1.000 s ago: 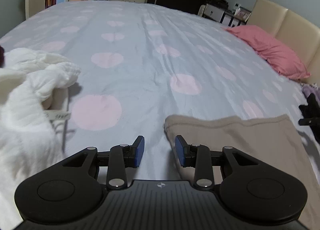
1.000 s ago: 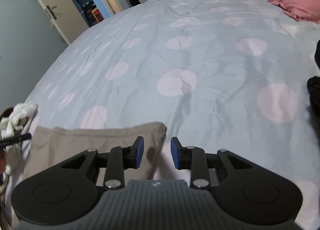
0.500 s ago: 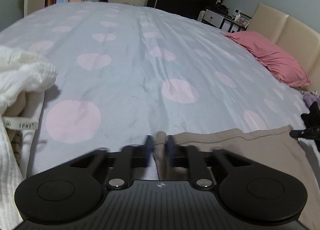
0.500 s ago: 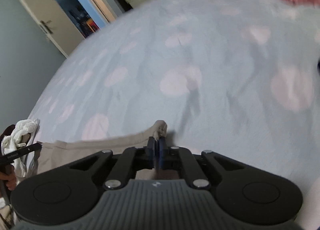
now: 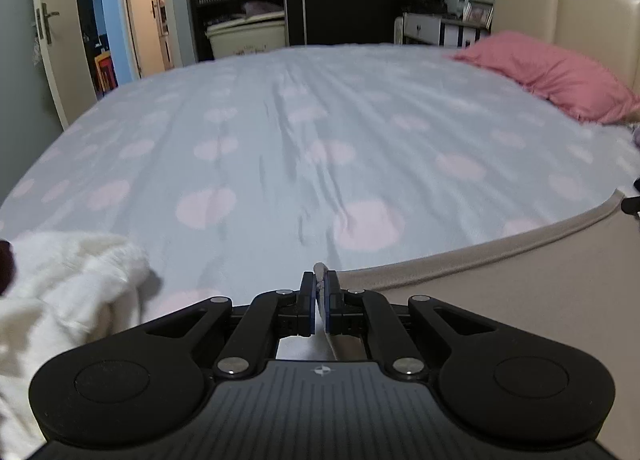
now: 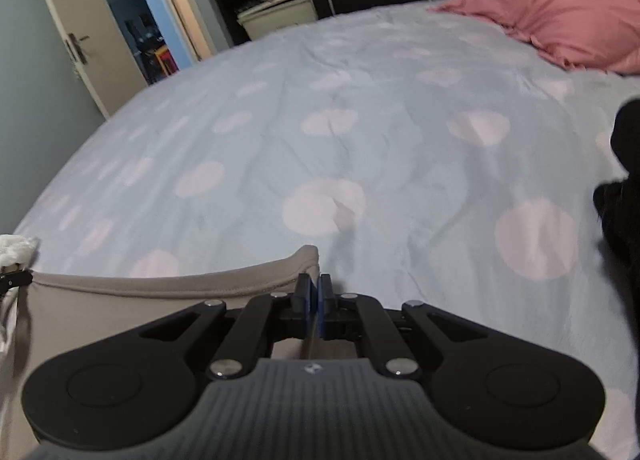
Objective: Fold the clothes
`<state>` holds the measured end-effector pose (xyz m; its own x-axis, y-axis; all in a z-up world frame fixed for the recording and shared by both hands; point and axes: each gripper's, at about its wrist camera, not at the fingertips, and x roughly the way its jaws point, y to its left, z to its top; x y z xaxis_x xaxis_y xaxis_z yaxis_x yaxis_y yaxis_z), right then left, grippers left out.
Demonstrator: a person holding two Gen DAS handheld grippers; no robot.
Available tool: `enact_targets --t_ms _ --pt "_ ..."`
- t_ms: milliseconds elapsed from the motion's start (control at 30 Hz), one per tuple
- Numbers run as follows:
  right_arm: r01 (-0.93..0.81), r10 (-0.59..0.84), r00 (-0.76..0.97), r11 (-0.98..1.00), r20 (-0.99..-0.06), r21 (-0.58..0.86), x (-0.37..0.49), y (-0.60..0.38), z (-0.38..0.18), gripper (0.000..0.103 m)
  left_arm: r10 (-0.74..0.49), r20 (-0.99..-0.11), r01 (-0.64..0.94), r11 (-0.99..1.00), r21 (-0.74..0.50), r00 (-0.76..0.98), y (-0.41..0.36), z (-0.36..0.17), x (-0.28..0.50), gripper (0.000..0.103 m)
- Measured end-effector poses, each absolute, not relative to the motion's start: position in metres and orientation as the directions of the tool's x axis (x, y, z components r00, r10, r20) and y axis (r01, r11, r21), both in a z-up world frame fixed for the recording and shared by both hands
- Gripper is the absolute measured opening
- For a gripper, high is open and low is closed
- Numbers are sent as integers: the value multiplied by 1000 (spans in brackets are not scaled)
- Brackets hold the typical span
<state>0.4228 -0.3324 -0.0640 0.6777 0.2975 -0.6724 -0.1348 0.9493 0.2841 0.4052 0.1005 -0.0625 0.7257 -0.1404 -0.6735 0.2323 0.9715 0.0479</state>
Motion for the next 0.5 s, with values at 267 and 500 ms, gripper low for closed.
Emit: enact_targets --t_ms 267,500 --pt "-93 249 664 963 -705 252 418 -337 -67 42 -79 -735 192 979 71 674 101 -94 409 16" --pt "-145 270 670 961 -692 235 362 -335 -26 42 -51 -717 172 980 97 695 119 -55 365 42"
